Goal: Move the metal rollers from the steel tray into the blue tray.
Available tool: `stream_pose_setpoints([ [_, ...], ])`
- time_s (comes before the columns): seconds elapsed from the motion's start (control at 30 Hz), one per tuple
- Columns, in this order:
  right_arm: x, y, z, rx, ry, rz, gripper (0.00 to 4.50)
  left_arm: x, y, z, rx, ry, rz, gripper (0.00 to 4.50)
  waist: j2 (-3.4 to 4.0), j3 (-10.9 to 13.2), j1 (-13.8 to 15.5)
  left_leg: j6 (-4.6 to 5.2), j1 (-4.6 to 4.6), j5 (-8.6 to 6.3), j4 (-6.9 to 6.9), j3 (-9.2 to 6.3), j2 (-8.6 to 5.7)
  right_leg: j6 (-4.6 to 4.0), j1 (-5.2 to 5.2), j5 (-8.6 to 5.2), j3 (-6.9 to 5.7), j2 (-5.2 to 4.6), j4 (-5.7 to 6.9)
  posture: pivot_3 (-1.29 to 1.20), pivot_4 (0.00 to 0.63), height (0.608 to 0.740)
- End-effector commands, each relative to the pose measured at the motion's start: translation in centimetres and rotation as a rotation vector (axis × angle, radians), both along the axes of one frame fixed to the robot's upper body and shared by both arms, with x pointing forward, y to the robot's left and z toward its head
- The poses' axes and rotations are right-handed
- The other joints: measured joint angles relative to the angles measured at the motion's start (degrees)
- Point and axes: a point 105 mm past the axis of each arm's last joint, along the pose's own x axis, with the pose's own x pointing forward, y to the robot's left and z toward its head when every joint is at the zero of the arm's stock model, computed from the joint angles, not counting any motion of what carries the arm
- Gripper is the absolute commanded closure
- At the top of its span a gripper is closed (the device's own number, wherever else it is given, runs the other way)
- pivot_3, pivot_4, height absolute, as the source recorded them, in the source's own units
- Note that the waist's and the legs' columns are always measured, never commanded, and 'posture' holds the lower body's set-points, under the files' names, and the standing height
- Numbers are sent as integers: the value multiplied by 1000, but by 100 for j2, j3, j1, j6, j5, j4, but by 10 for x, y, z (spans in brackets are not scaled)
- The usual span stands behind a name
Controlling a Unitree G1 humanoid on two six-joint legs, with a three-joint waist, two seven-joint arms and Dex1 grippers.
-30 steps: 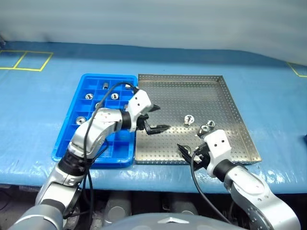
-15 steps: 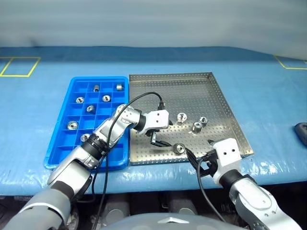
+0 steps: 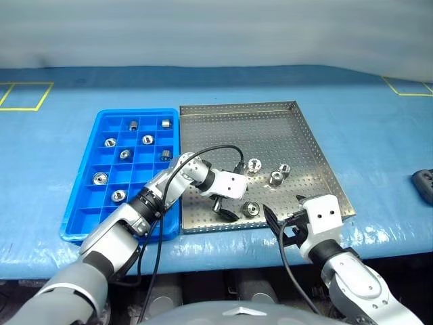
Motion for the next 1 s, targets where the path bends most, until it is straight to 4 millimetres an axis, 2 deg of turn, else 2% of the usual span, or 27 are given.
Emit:
stream_pose_setpoints([
  [0.03,0,4,14,7,-61,11,0,1,-15,9,-49,-51,-22,49,-1,0,-3,0,0,0,1,1,-1,1,1,0,0,0,0,-177,150,740],
  [0.2,1,0,15,-10,-64,-6,0,-3,-23,10,-64,-35,-37,49,-1,0,-76,1,0,0,3,1,0,5,0,3,5,0,0,-182,150,740],
  [0.23,2,0,15,-11,-66,-7,0,-4,-22,9,-58,-36,-42,214,-1,-1,-92,1,2,0,3,1,0,5,0,3,6,0,1,-182,150,740],
  [0.3,2,-1,16,-14,-70,-9,0,-5,-21,7,-47,-30,-50,640,0,-1,-122,1,3,0,3,1,0,6,1,3,8,1,1,-182,150,740],
  [0.5,4,1,15,-21,-61,1,0,-12,-15,3,-3,-13,-81,2611,0,-1,-144,1,7,0,2,6,0,9,1,5,16,2,4,-163,150,740],
  [0.53,4,1,15,-22,-59,5,0,-13,-14,4,-2,-9,-83,2820,0,-2,-141,1,7,0,2,6,0,9,1,5,16,2,4,-149,150,740],
  [0.7,8,4,16,-27,-55,22,0,-9,-5,9,-19,0,-36,2813,1,-2,-132,1,9,0,3,8,0,11,1,6,20,2,4,-116,150,740],
  [0.9,17,17,21,-24,-68,102,0,26,-3,72,-379,120,368,2813,0,-1,-73,3,5,1,11,6,1,17,-1,10,20,2,10,-49,150,740],
  [1.0,24,24,22,-45,-66,174,0,46,16,106,-569,137,611,2813,0,-1,-7,3,7,0,11,5,-1,27,4,16,19,2,6,-12,150,740],
])
